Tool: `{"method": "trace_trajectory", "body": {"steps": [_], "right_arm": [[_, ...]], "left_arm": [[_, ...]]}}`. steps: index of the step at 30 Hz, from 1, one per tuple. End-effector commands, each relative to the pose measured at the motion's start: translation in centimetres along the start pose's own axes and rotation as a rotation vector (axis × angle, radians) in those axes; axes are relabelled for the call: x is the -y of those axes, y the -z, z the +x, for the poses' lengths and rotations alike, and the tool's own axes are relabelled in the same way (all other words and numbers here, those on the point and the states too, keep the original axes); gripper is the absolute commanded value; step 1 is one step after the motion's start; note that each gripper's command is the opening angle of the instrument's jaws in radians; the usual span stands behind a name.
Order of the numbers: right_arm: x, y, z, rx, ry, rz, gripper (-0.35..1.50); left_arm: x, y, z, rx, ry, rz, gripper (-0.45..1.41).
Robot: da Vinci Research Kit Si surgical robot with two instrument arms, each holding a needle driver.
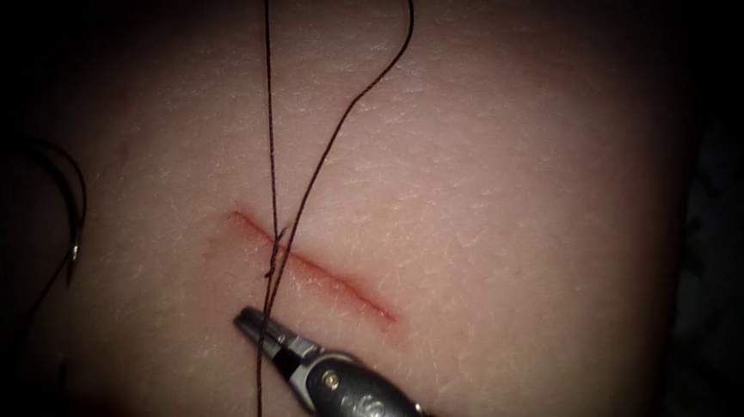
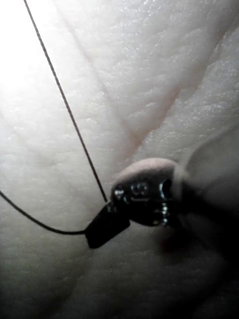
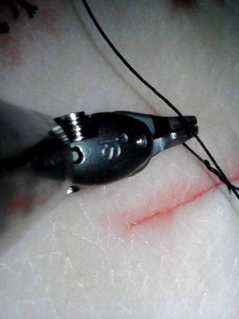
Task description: Wound Closure
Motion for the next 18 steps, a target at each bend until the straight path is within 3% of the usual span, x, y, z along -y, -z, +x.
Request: {"method": "trace_trajectory", "body": {"steps": [1, 7, 11, 12, 13, 14, 15, 18], "right_arm": [[0.08, -0.05, -0.09, 0.002, -0.003, 0.004, -0.35], [0.08, -0.05, -0.08, 0.008, -0.004, 0.005, -0.35], [0.02, -0.05, -0.03, -0.029, -0.013, 0.017, -0.35], [-0.01, -0.05, 0.0, -0.039, -0.017, 0.014, 0.05], [-0.01, -0.05, 0.0, -0.039, -0.017, 0.014, 0.05], [-0.04, -0.02, 0.03, -0.07, -0.023, 0.01, 0.78], [-0.05, 0.01, 0.05, -0.078, -0.025, 0.01, 0.96], [-0.09, 0.07, 0.12, -0.099, -0.034, 0.009, 1.2]], "left_arm": [[-0.04, -0.08, -0.03, 0.001, 0.001, -0.001, -0.45], [-0.04, -0.1, -0.04, 0.007, 0.0, 0.0, -0.45], [-0.14, 0.0, 0.11, -0.058, 0.01, -0.004, -0.45], [-0.21, 0.07, 0.2, -0.112, 0.019, -0.027, -0.45], [-0.21, 0.07, 0.2, -0.112, 0.019, -0.027, -0.45], [-0.32, 0.2, 0.37, -0.187, 0.056, -0.064, -0.45], [-0.36, 0.25, 0.43, -0.22, 0.077, -0.081, -0.45], [-0.44, 0.41, 0.59, -0.318, 0.126, -0.125, -0.45]]}}
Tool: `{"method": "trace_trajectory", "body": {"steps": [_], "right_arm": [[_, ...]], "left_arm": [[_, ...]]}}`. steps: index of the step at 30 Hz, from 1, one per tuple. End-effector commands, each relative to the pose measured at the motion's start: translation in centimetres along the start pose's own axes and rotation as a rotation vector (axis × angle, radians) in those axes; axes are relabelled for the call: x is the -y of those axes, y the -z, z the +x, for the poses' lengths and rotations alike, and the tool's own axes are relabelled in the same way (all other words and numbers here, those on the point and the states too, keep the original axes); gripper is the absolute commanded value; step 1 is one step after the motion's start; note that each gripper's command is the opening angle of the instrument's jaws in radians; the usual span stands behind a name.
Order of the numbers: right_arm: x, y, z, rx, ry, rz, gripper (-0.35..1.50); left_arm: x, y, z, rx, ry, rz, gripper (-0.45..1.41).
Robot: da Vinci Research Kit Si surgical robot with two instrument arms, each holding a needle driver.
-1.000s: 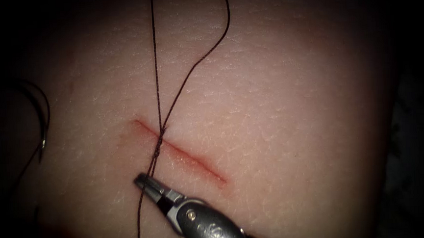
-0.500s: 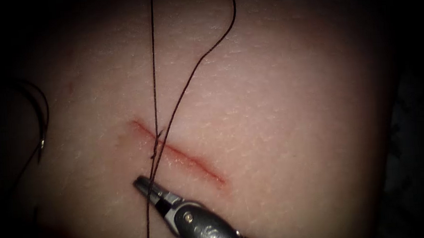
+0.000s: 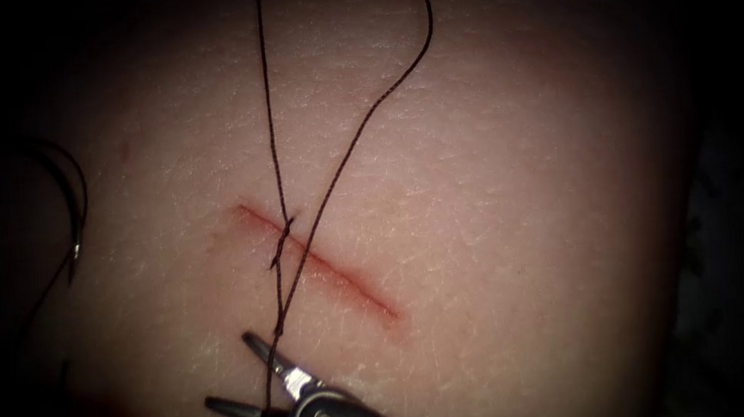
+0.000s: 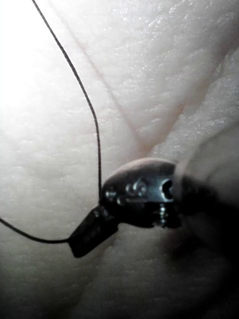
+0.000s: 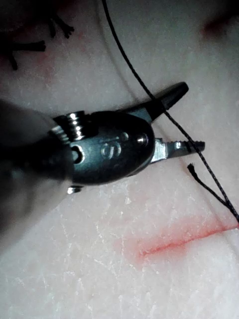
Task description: Wound Closure
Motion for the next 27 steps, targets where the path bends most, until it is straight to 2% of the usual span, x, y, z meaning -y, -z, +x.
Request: {"method": "trace_trajectory", "body": {"steps": [1, 3, 8, 10, 13, 17, 18, 21, 23, 24, 26, 27], "right_arm": [[0.06, 0.0, -0.04, -0.01, -0.007, 0.001, 1.23], [0.04, 0.08, 0.06, -0.025, -0.01, 0.004, 1.3], [0.02, 0.24, 0.18, -0.05, 0.003, 0.011, 1.33], [-0.02, 0.36, 0.2, -0.053, 0.013, 0.023, 1.35], [-0.06, 0.43, 0.2, -0.053, 0.017, 0.029, 1.35], [-0.4, 0.8, 0.34, -0.045, 0.107, 0.054, 1.36], [-0.4, 0.8, 0.34, -0.045, 0.107, 0.054, 1.36], [-0.73, 1.1, 0.51, 0.002, 0.192, 0.111, 1.36], [-0.94, 1.21, 0.61, 0.022, 0.231, 0.138, 1.36], [-1.03, 1.22, 0.65, 0.029, 0.248, 0.149, 1.36], [-1.31, 1.15, 0.77, 0.036, 0.284, 0.165, 1.33], [-1.38, 1.12, 0.79, 0.034, 0.278, 0.17, 1.31]], "left_arm": [[-0.07, -0.03, 0.01, -0.034, 0.012, -0.014, -0.45], [-0.18, 0.09, 0.19, -0.133, 0.052, -0.051, -0.45], [-0.42, 0.38, 0.49, -0.328, 0.119, -0.142, -0.45], [-0.62, 0.61, 0.66, -0.439, 0.148, -0.209, -0.45], [-0.74, 0.74, 0.74, -0.484, 0.165, -0.241, -0.45], [-1.12, 1.14, 0.82, -0.534, 0.124, -0.328, -0.45], [-1.12, 1.14, 0.82, -0.534, 0.124, -0.328, -0.45], [-1.34, 1.41, 0.76, -0.535, 0.111, -0.408, -0.45], [-1.46, 1.55, 0.75, -0.571, 0.083, -0.424, -0.45], [-1.49, 1.59, 0.77, -0.587, 0.076, -0.425, -0.45], [-1.61, 1.65, 0.85, -0.695, 0.055, -0.432, -0.45], [-1.63, 1.66, 0.88, -0.72, 0.032, -0.499, -0.45]]}}
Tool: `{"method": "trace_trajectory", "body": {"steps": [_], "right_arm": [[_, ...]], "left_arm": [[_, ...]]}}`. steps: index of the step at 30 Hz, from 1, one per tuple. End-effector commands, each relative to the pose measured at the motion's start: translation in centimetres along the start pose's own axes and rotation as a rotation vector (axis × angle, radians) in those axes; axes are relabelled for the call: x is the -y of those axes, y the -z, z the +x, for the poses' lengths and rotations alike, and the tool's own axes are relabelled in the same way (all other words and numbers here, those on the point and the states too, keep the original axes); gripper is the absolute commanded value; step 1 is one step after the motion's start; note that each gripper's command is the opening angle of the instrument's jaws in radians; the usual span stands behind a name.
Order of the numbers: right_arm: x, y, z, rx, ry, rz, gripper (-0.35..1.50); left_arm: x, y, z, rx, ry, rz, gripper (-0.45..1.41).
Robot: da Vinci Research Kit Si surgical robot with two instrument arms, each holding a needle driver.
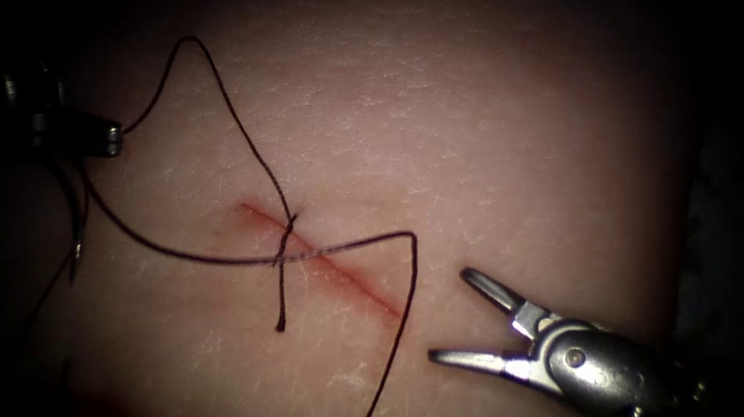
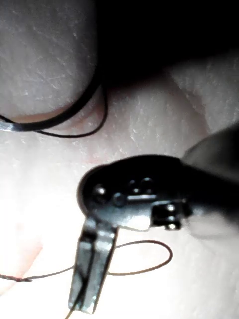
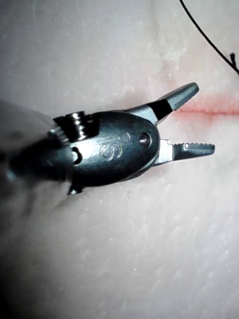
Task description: Wound Closure
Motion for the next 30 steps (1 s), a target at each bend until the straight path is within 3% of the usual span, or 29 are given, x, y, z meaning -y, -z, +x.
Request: {"method": "trace_trajectory", "body": {"steps": [1, 2, 4, 6, 7, 9, 10, 11, 16, 19, 22, 23, 28, 30], "right_arm": [[-0.12, -0.13, -0.07, -0.002, -0.002, 0.002, 1.3], [-0.2, -0.18, -0.07, -0.002, -0.003, 0.002, 1.28], [-0.41, -0.33, -0.1, -0.006, -0.016, 0.01, 1.23], [-0.5, -0.45, -0.13, -0.02, -0.021, 0.025, 1.13], [-0.57, -0.62, -0.15, -0.029, -0.067, 0.052, 1.0], [-0.62, -0.81, -0.17, -0.032, -0.104, 0.089, 0.96], [-0.63, -0.98, -0.18, -0.032, -0.122, 0.113, 0.91], [-0.63, -1.09, -0.19, -0.032, -0.139, 0.128, 0.91], [-0.57, -1.48, -0.13, -0.052, -0.181, 0.184, 0.84], [-0.55, -1.65, -0.08, -0.072, -0.186, 0.208, 0.52], [-0.57, -1.79, -0.07, -0.086, -0.191, 0.232, 0.07], [-0.57, -1.84, -0.08, -0.084, -0.207, 0.236, 0.07], [-0.52, -2.03, -0.05, -0.086, -0.228, 0.275, -0.35], [-0.51, -2.08, -0.05, -0.087, -0.232, 0.279, -0.35]], "left_arm": [[-0.03, -0.13, -0.07, -0.037, -0.005, -0.154, -0.45], [-0.06, -0.17, -0.04, -0.066, -0.009, -0.274, -0.45], [-0.12, -0.3, 0.01, -0.107, -0.014, -0.428, -0.45], [-0.15, -0.37, 0.02, -0.115, -0.014, -0.447, -0.45], [-0.21, -0.44, 0.02, -0.108, -0.01, -0.395, -0.45], [-0.28, -0.51, 0.0, -0.058, 0.005, -0.158, -0.45], [-0.32, -0.58, -0.03, -0.005, 0.02, 0.094, -0.45], [-0.34, -0.6, -0.03, 0.029, 0.031, 0.138, -0.45], [-0.36, -0.58, -0.01, 0.125, 0.073, 0.183, -0.45], [-0.4, -0.56, 0.0, 0.156, 0.086, 0.194, -0.45], [-0.49, -0.58, 0.0, 0.17, 0.102, 0.199, -0.45], [-0.52, -0.6, -0.01, 0.187, 0.106, 0.206, -0.45], [-0.74, -0.68, 0.01, 0.308, 0.152, 0.236, -0.45], [-0.78, -0.7, 0.02, 0.324, 0.168, 0.24, -0.45]]}}
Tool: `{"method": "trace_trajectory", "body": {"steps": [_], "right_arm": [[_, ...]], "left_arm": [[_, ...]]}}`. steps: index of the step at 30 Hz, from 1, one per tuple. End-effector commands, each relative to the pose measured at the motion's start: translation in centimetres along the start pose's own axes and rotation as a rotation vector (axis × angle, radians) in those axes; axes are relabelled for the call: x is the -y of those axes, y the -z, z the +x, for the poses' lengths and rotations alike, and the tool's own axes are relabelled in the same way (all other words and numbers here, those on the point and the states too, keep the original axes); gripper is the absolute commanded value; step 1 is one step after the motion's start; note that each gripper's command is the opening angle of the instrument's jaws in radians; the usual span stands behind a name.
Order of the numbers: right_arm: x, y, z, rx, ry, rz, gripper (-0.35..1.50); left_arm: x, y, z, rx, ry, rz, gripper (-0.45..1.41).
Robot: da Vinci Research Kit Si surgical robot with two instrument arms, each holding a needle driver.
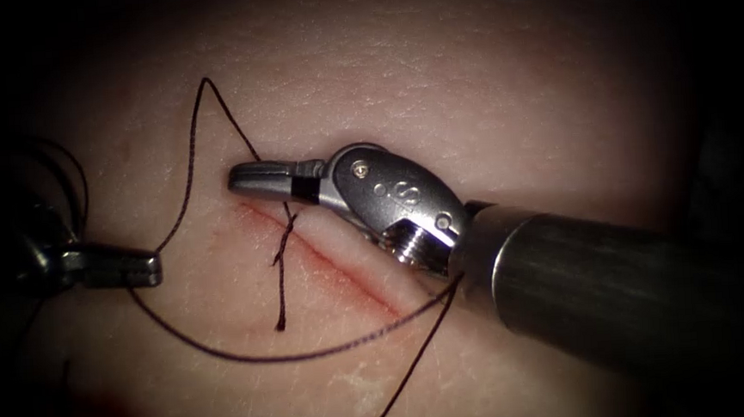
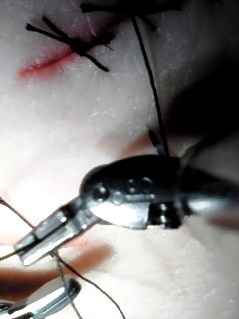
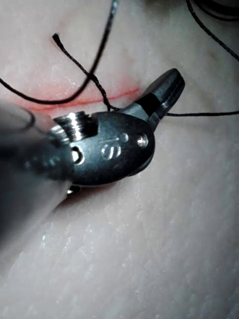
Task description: Wound Closure
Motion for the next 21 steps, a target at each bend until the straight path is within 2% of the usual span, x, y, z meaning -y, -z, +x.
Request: {"method": "trace_trajectory", "body": {"steps": [1, 6, 12, 21], "right_arm": [[0.01, -0.17, -0.08, -0.002, -0.006, 0.01, -0.35], [-0.16, -0.46, -0.18, -0.026, -0.027, 0.038, -0.35], [-0.35, -0.66, -0.19, -0.097, -0.062, 0.062, -0.35], [-0.37, -0.84, -0.16, -0.214, -0.193, 0.183, -0.35]], "left_arm": [[-0.1, -0.05, -0.07, 0.007, 0.007, 0.006, -0.45], [-0.21, -0.07, -0.09, -0.006, 0.019, -0.01, -0.45], [-0.29, -0.05, -0.17, -0.027, 0.068, -0.018, -0.45], [-0.24, -0.02, -0.38, -0.048, 0.194, -0.006, -0.45]]}}
